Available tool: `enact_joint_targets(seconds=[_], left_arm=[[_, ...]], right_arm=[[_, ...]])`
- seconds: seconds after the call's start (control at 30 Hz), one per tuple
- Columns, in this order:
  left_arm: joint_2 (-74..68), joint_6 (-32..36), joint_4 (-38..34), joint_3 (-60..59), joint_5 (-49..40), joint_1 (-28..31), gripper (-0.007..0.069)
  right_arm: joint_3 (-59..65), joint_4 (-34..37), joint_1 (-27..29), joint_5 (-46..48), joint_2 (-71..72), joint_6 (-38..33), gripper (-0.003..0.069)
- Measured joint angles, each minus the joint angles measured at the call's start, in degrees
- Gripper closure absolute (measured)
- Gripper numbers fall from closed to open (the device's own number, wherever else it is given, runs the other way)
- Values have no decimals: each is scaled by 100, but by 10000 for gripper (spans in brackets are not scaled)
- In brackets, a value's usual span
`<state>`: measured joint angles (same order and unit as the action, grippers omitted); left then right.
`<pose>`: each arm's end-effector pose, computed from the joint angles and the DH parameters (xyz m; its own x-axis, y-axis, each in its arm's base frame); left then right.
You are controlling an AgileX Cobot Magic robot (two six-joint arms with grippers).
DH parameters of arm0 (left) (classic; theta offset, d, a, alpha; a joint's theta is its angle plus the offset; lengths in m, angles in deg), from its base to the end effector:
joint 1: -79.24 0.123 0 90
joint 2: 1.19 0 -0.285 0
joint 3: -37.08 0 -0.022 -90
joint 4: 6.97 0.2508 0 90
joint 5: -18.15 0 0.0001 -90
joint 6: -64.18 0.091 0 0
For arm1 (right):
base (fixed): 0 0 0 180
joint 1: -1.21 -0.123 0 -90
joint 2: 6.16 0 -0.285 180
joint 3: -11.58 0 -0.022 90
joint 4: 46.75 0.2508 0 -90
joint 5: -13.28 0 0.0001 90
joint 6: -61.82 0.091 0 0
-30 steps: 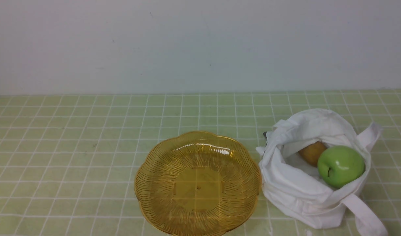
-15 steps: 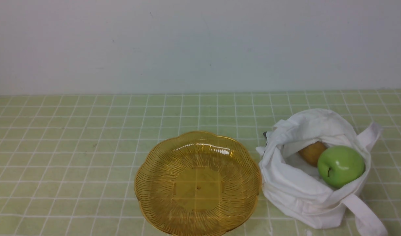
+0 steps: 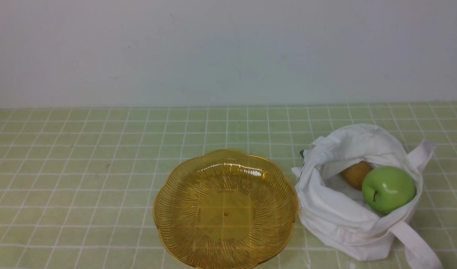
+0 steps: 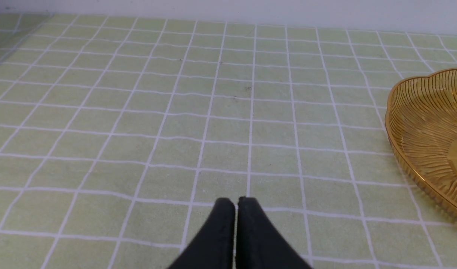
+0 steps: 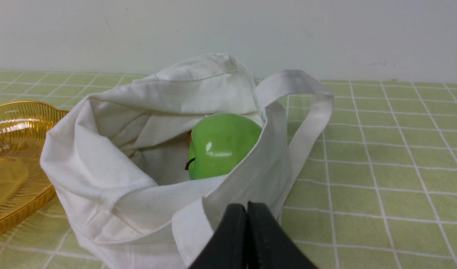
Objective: Take the fruit out of the bag on the green coffee tablecloth and place them on the plate.
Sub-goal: 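Reach into the cloth bag and grasp a fruit inside it with the right gripper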
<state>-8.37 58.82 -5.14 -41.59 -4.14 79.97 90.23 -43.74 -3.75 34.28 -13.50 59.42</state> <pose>0.0522 0.0018 0.1703 -0.3090 -0.0679 -0.9486 -0.0441 0.9974 -0.0570 0.0526 0.0063 0.1723 -0.2914 -0.0181 -0.9564 -0.1023 0.9947 0.0123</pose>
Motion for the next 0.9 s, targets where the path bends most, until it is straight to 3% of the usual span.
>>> enact_joint_targets(seconds=[0.37, 0.43, 0.63, 0.9], left_arm=[[0, 0, 0, 0, 0, 0, 632], [0, 0, 0, 0, 0, 0, 632], [0, 0, 0, 0, 0, 0, 632], [0, -5, 0, 0, 0, 0, 632]], right_arm=[[0, 142, 0, 0, 0, 38, 673], [0, 628, 0, -48, 0, 240, 673], [25, 2947, 0, -262, 0, 1242, 673], [25, 3716, 0, -475, 0, 1358, 673]])
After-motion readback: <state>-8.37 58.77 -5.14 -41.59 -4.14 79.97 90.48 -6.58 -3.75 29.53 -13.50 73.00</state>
